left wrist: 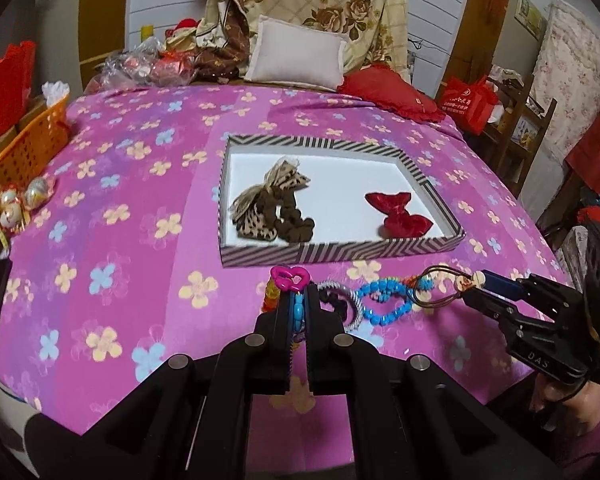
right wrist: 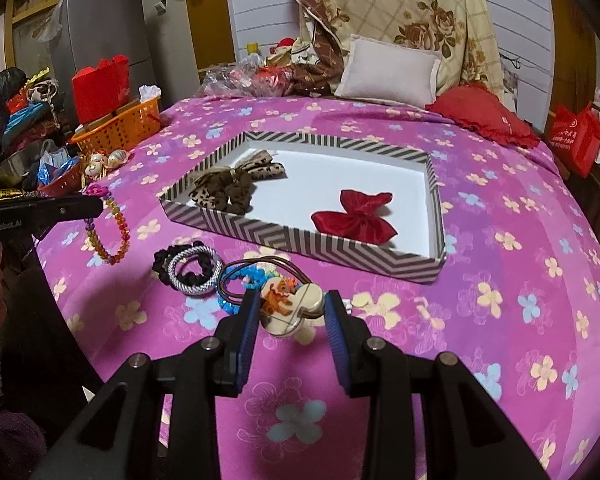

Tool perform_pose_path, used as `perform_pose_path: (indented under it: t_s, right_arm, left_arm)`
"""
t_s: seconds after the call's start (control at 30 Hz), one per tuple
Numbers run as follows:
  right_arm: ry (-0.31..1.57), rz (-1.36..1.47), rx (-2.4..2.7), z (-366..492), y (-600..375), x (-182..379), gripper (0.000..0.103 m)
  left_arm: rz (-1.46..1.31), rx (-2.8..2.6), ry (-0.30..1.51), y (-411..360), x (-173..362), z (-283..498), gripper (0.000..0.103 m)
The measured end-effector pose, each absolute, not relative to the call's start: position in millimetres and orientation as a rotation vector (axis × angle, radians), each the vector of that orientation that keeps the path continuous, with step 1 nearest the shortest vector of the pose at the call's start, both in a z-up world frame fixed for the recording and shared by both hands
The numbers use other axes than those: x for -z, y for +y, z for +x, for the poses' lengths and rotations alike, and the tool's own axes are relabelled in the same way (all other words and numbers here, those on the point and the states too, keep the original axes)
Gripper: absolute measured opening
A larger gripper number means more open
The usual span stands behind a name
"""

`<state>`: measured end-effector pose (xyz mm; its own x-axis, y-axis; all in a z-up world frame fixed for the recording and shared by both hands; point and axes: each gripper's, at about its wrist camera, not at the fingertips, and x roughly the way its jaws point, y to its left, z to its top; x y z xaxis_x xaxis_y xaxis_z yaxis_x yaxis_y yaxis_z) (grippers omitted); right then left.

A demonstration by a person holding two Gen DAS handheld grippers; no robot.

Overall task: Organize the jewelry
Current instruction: 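Carry the necklace and heart clip over the box with both tools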

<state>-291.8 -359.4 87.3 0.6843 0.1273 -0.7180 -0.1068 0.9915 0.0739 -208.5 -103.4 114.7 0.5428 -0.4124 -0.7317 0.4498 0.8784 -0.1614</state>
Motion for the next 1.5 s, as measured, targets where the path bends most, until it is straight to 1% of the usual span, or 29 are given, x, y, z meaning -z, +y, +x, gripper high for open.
perform_pose_path:
  t_s: [1.0,1.5]
  right_arm:
    - [0.742,0.031,-0.105,-275,-365,-115,0.034]
    - [0.733,0.035,-0.067,-243,-381,-122,0.034]
  left_arm:
    - [0.116,0.466,0.787,-139,-133,-189,0.0]
    - [0.159,0.456,0.749,-169,-144,-159,0.0]
